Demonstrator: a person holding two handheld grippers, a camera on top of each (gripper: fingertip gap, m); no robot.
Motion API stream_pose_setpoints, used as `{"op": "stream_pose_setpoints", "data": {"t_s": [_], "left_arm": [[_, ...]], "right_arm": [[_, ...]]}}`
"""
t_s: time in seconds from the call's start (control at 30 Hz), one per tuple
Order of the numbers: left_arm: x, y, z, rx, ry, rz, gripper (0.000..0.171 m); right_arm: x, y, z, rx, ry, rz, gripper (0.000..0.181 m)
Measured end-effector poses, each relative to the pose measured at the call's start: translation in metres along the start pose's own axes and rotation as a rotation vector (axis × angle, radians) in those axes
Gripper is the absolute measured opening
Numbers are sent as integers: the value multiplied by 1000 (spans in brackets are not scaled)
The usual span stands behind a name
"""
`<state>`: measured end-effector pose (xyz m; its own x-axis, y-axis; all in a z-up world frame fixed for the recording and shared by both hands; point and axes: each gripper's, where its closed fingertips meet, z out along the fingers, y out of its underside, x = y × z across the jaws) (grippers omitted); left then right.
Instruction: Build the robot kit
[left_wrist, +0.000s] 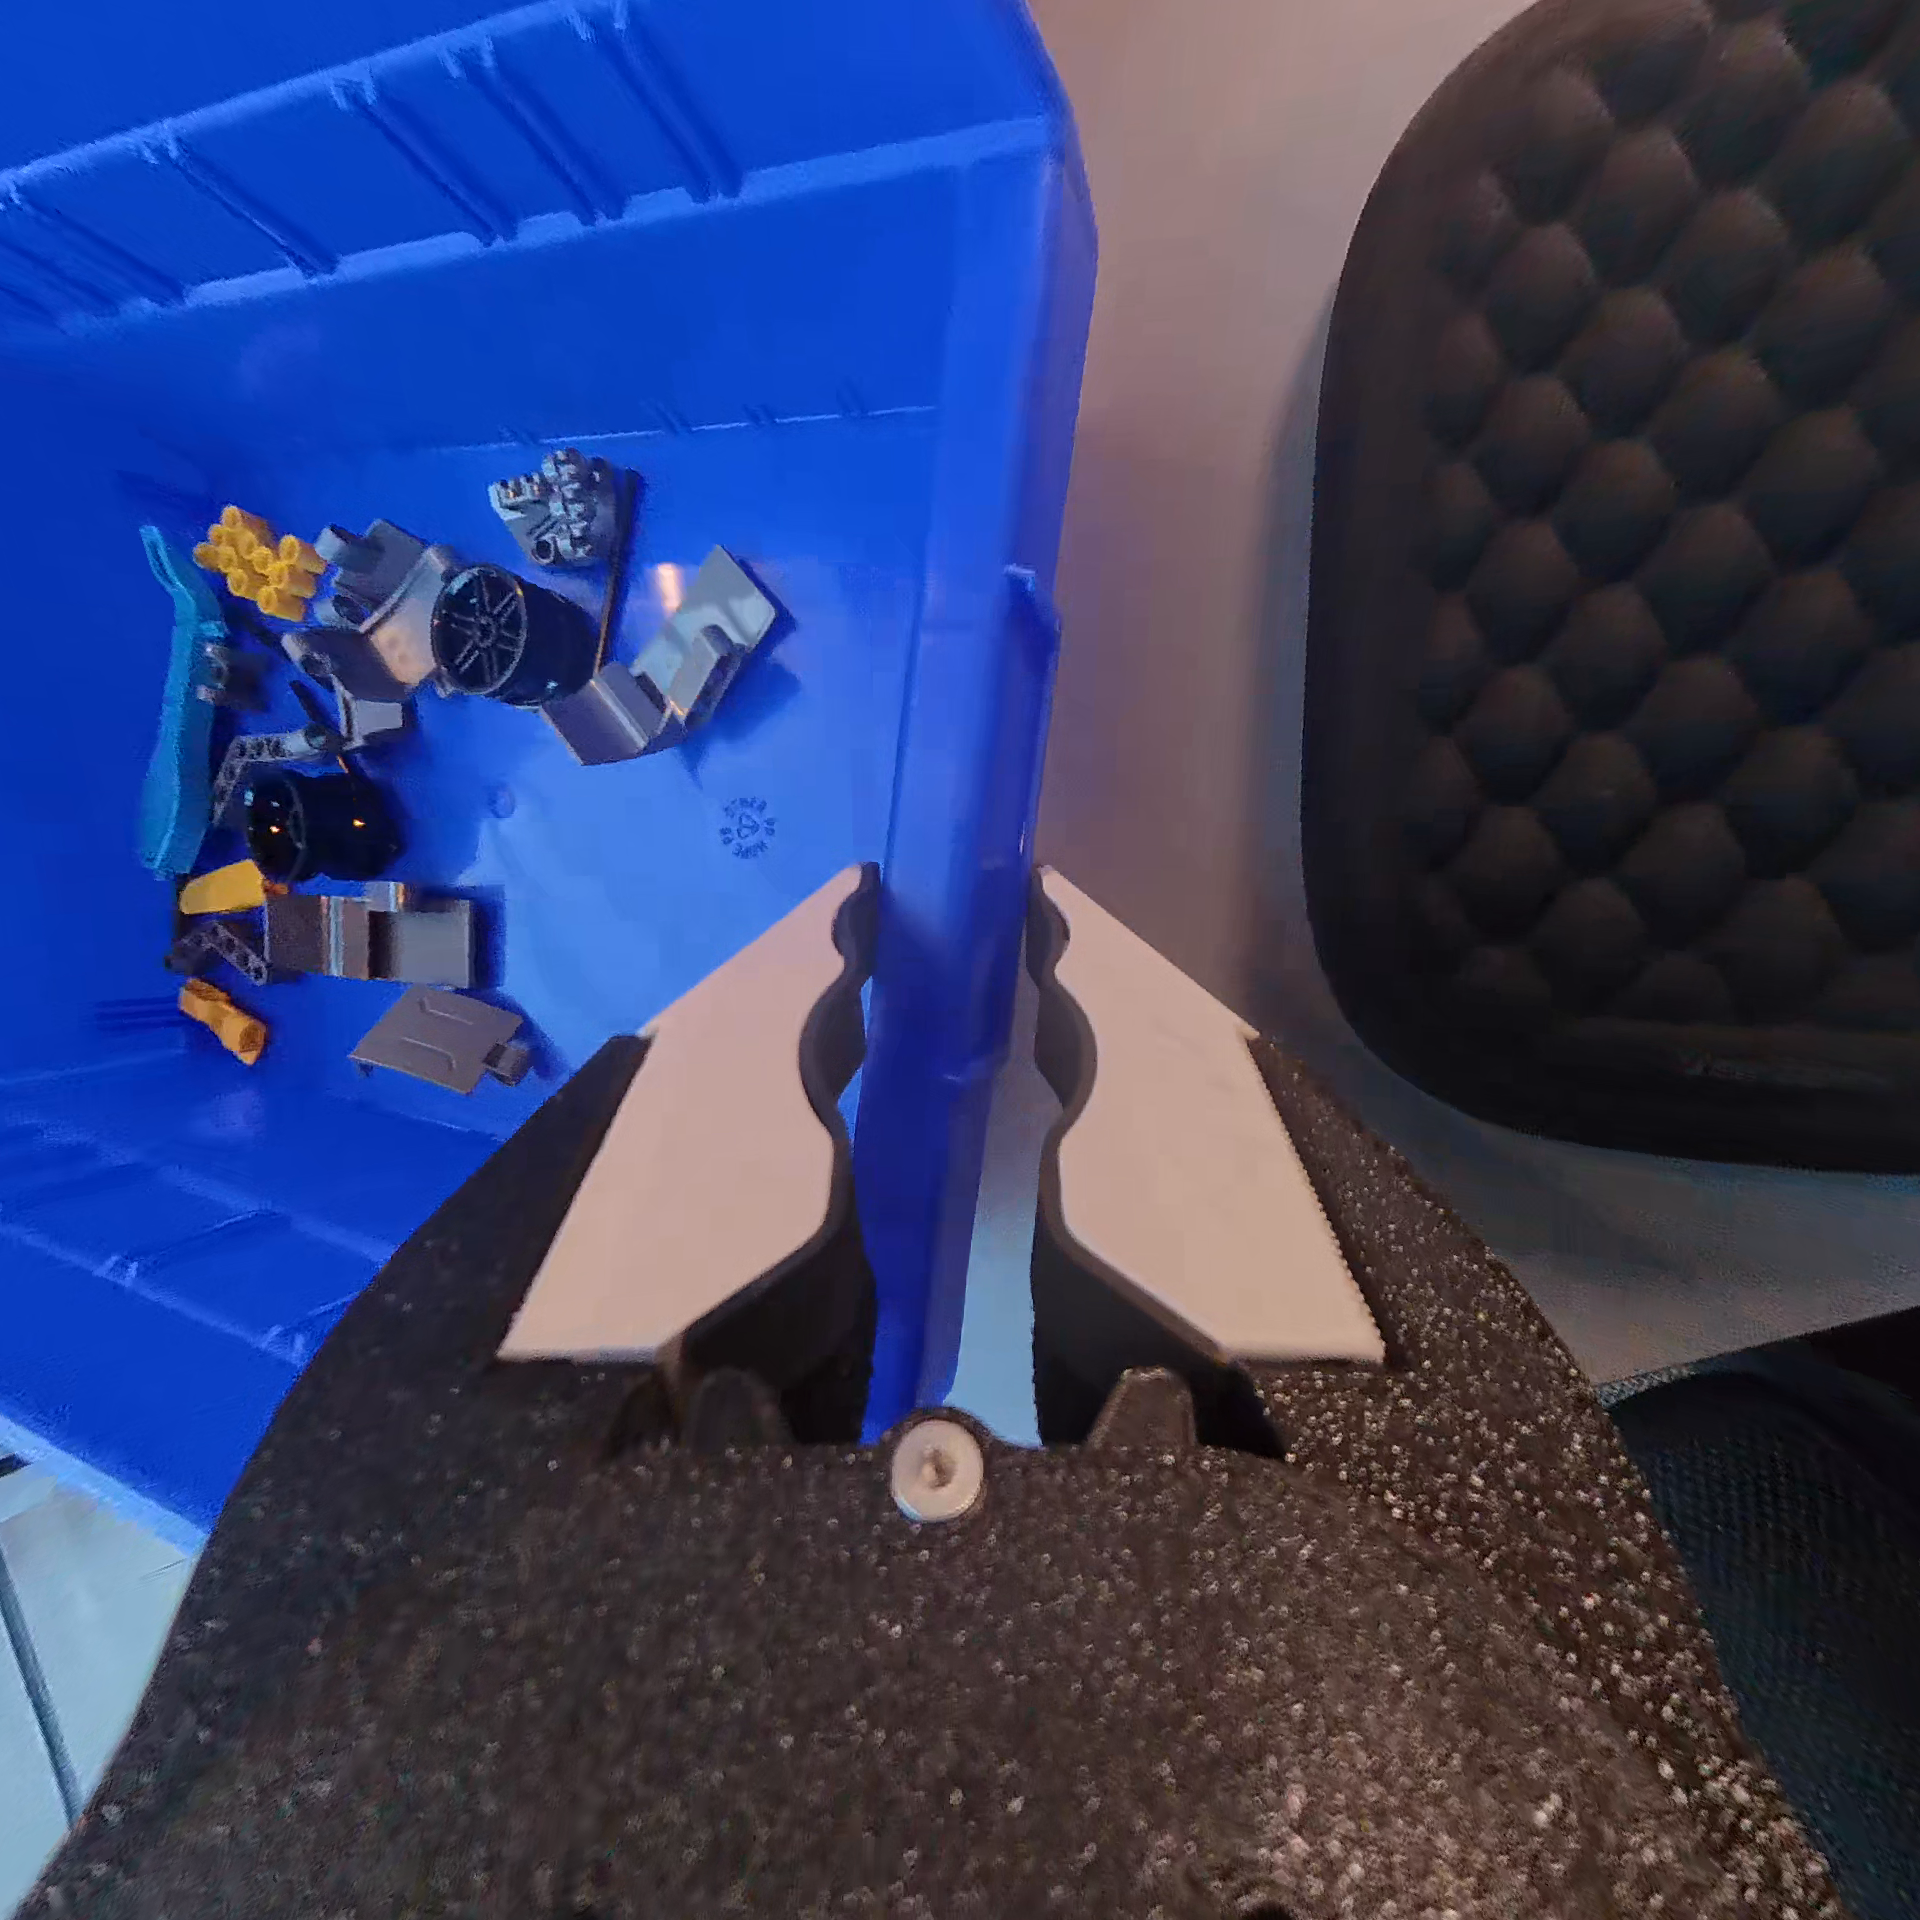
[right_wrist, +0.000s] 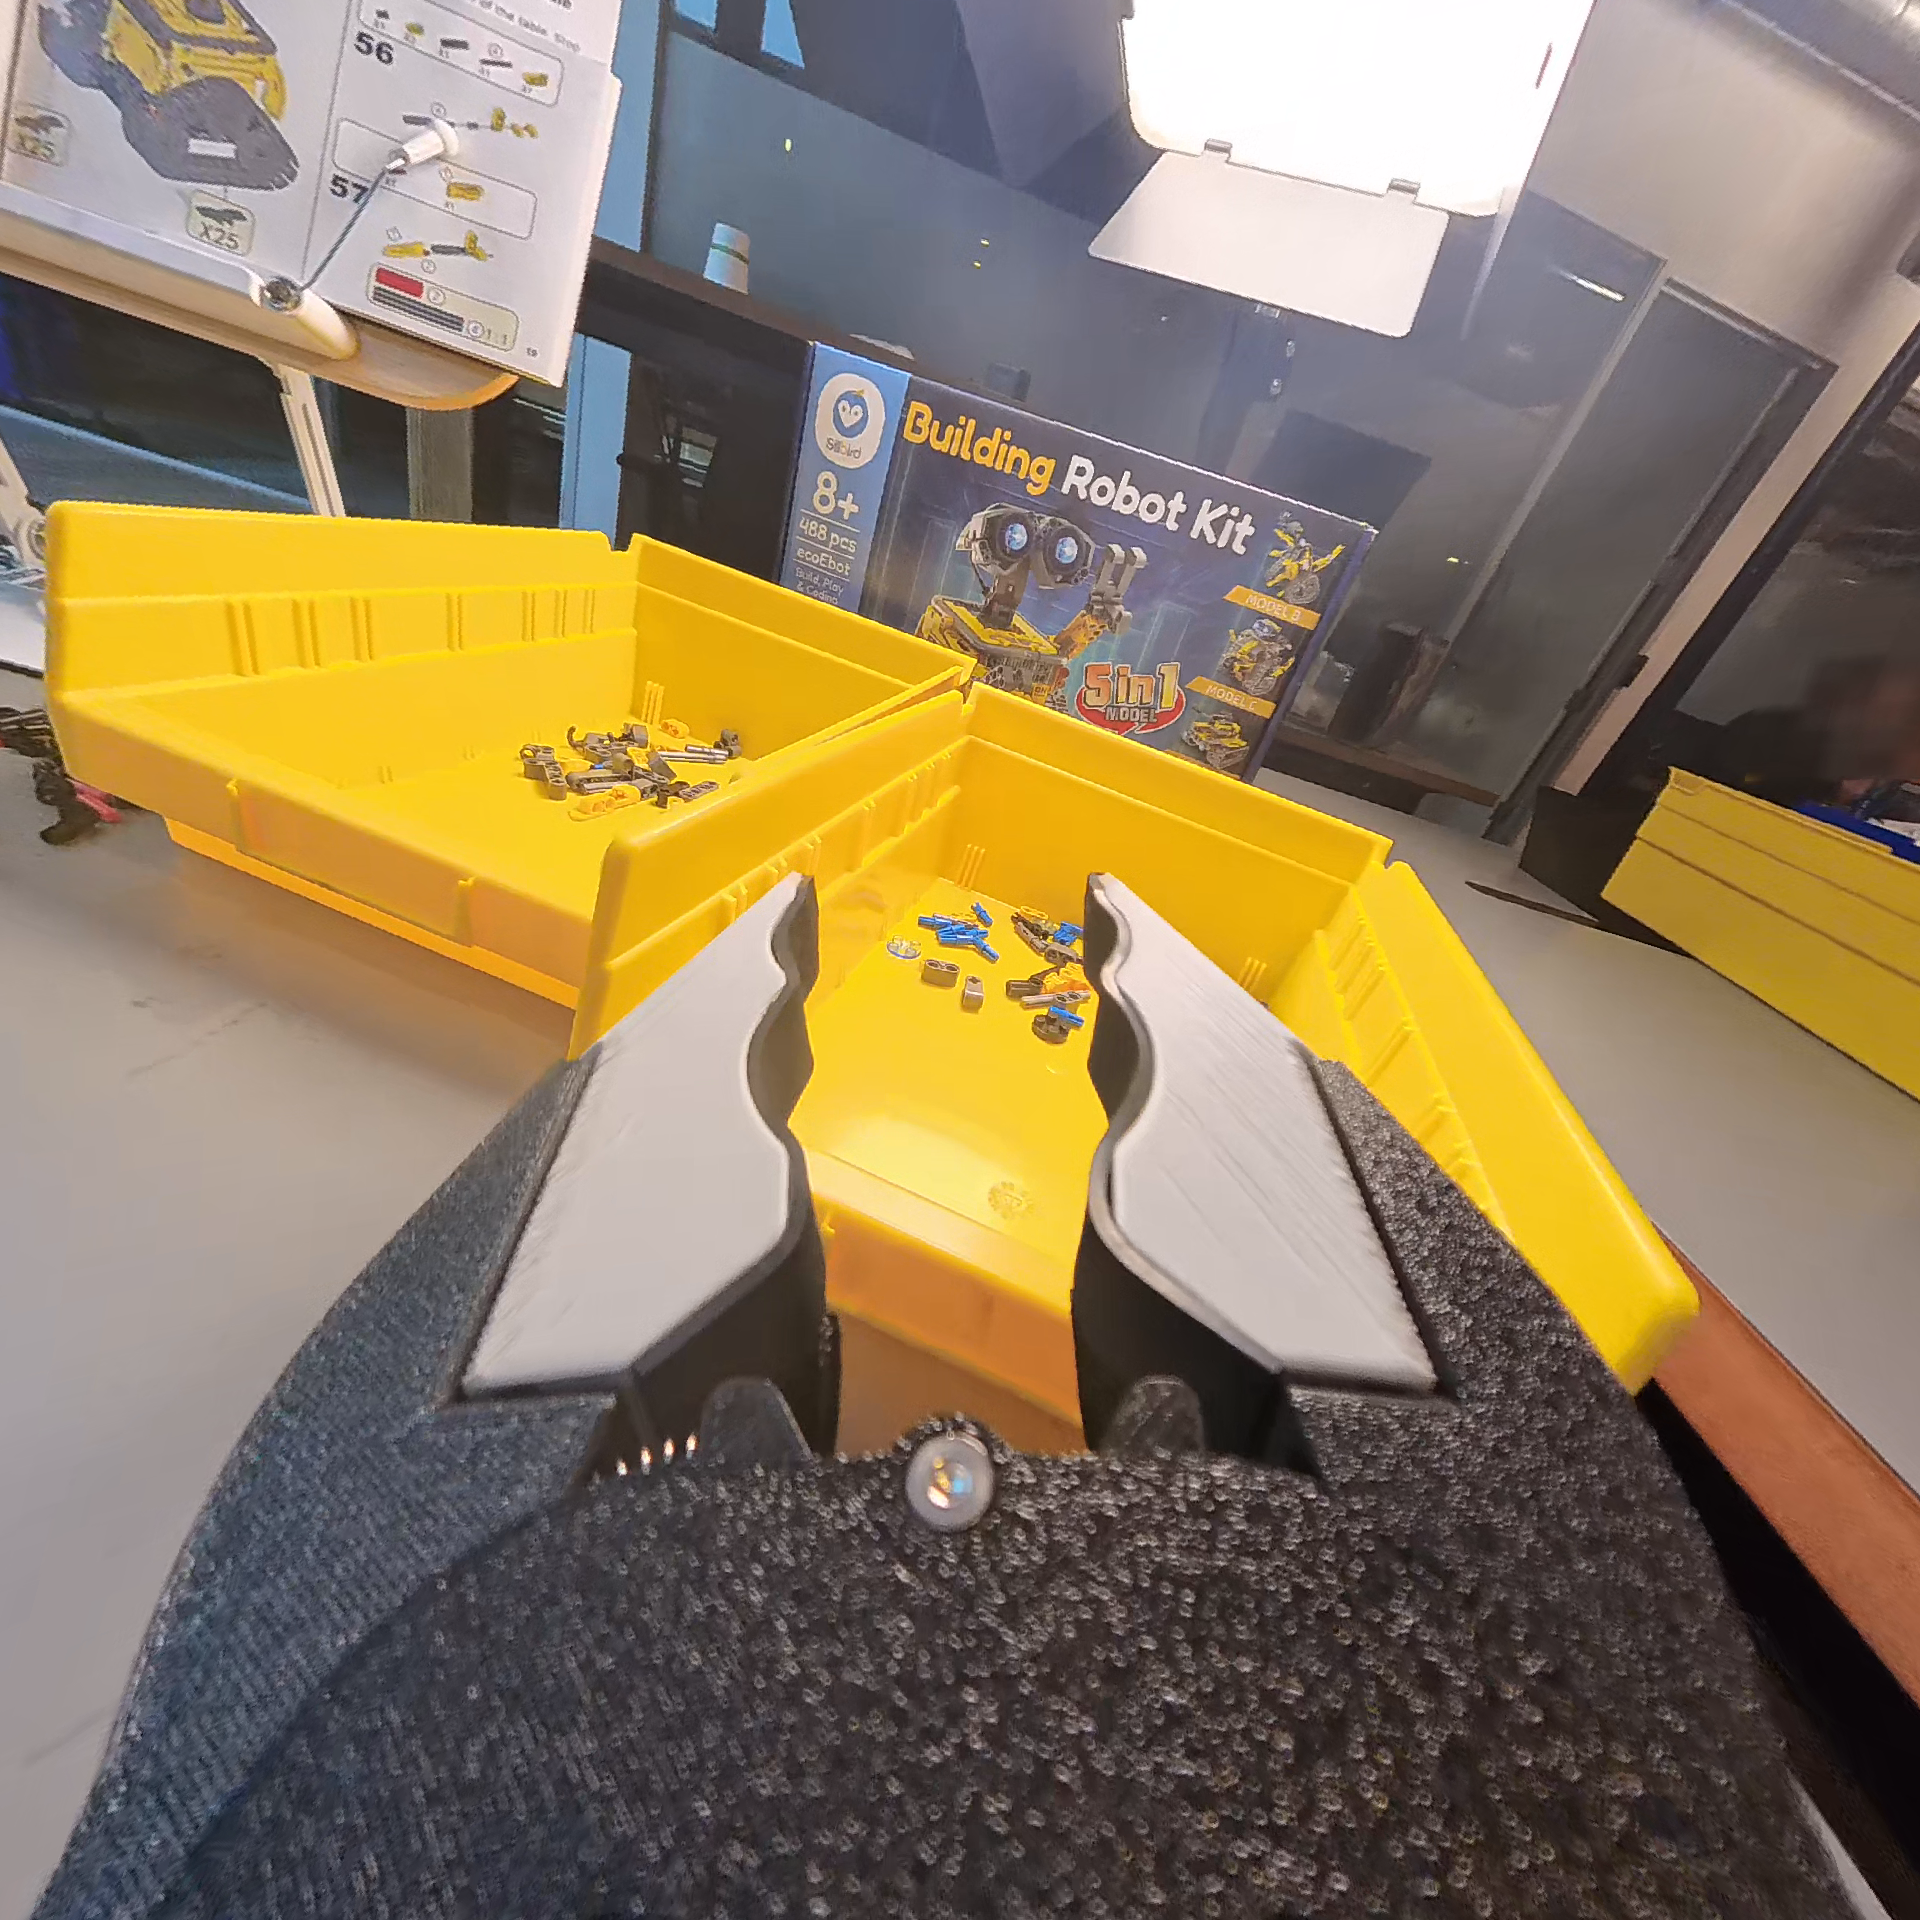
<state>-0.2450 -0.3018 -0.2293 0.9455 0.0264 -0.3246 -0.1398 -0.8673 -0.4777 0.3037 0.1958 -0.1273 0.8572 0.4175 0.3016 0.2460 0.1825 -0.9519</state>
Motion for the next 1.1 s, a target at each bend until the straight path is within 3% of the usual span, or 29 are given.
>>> {"op": "stream_pose_setpoints", "data": {"t_s": [0.6,0.73,0.97,1.1], "left_arm": [[-15,-2,8,123,-38,114,28],[-22,-5,6,166,-67,78,32],[-25,-47,-31,435,-100,-88,28],[-10,-98,-48,665,-14,-185,39]], "right_arm": [[4,-4,-4,32,-4,46,51],[5,-6,-7,44,-11,69,51],[-1,-6,-6,39,-33,54,51],[-7,-8,-6,45,-58,69,51]]}}
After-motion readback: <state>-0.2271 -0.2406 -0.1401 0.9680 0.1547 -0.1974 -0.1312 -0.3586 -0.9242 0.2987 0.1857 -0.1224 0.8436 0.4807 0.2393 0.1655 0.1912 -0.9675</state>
